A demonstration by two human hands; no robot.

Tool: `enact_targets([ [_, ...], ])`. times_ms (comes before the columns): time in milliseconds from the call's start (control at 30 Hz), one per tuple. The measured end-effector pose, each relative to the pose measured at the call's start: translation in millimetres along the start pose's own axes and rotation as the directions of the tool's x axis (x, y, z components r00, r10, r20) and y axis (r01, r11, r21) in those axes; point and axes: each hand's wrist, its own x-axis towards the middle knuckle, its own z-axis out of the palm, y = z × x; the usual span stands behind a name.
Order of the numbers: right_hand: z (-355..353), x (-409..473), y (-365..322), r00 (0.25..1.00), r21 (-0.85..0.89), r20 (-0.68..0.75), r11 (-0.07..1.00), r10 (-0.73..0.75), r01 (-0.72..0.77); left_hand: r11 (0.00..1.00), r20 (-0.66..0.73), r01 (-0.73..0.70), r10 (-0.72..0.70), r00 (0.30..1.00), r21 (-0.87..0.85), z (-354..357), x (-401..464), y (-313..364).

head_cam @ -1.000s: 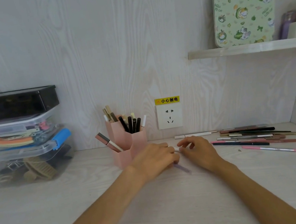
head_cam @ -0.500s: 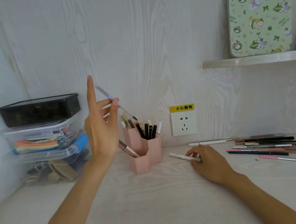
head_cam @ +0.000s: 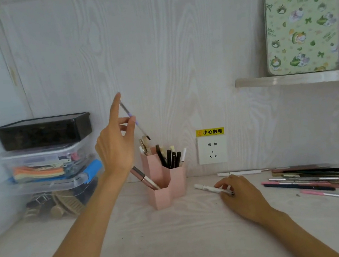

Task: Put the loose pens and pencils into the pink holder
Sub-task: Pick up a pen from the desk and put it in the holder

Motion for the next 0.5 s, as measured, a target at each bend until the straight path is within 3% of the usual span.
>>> enact_targets([
  [133,0,0,1,1.0,0.0,-0.004,1.0,-0.008,0.008,0.981,0.125,-0.021,-0.003,0.992,0.191,2,3,-7],
  [267,-1,-1,0,1.0,-0.002,-0.001,1.0,-0.02,0.02,0.931,0.279,-0.15,0.056,0.959,0.331,12,-17,-22],
  [500,0,1,0,1.0,-0.011,0.008,1.0,-0.028,0.028,0.991,-0.058,-0.014,0.006,0.998,-0.13,7,-3,-7],
])
